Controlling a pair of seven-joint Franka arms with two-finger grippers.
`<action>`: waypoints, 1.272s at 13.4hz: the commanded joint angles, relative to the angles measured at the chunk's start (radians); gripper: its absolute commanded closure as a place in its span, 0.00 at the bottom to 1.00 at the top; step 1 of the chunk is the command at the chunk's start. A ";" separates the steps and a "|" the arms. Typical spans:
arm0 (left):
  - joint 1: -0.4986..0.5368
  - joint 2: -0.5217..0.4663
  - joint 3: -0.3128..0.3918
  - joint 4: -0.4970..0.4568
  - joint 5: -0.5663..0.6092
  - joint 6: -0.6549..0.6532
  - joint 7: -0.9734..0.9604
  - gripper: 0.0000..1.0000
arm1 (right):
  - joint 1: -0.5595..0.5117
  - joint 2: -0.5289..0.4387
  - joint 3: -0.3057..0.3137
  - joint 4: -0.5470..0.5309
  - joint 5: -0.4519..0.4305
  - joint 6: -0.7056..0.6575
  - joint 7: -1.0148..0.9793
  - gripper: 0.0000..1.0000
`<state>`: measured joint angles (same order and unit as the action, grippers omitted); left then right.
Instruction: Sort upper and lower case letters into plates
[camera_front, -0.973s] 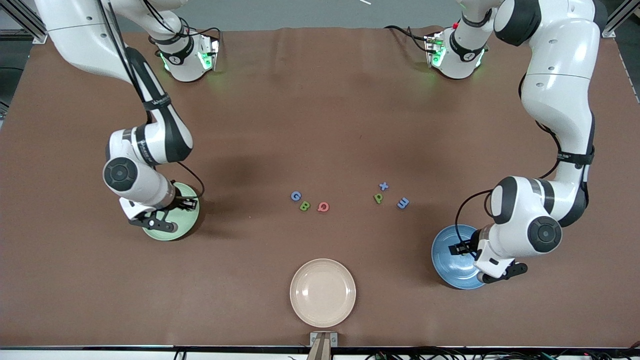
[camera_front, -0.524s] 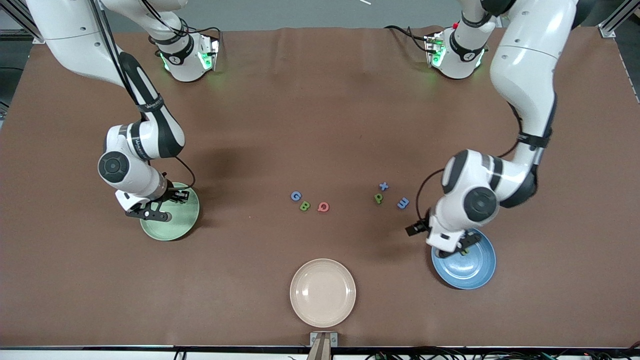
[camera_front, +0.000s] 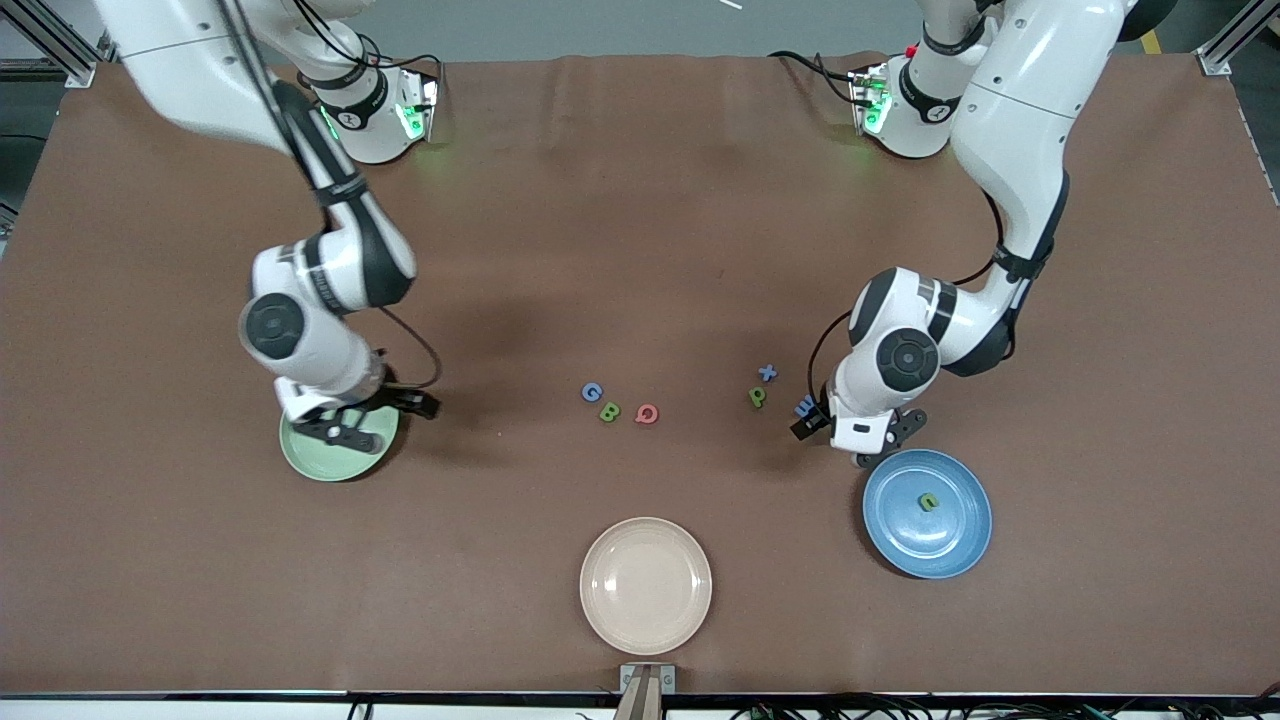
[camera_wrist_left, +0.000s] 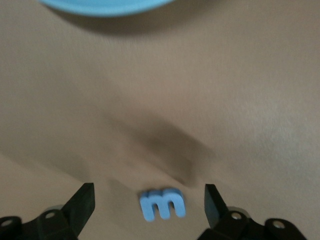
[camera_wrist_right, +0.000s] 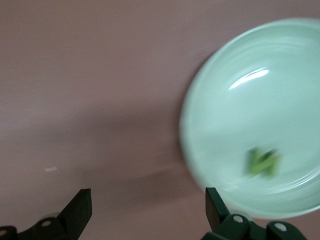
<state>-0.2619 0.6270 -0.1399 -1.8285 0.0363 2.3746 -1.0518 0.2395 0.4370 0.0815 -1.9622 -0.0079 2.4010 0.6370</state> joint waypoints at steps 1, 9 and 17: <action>-0.011 -0.030 0.005 -0.041 0.016 0.038 -0.056 0.09 | 0.151 0.110 -0.011 0.104 -0.001 0.004 0.238 0.00; -0.011 -0.030 0.005 -0.106 0.016 0.106 -0.085 0.25 | 0.328 0.258 -0.020 0.275 -0.017 0.000 0.547 0.00; -0.020 -0.039 0.014 -0.056 0.016 0.089 -0.048 0.99 | 0.366 0.304 -0.022 0.307 -0.073 0.006 0.603 0.29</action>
<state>-0.2785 0.6110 -0.1384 -1.8967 0.0363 2.4725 -1.1090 0.5928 0.7319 0.0698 -1.6722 -0.0606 2.4131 1.2112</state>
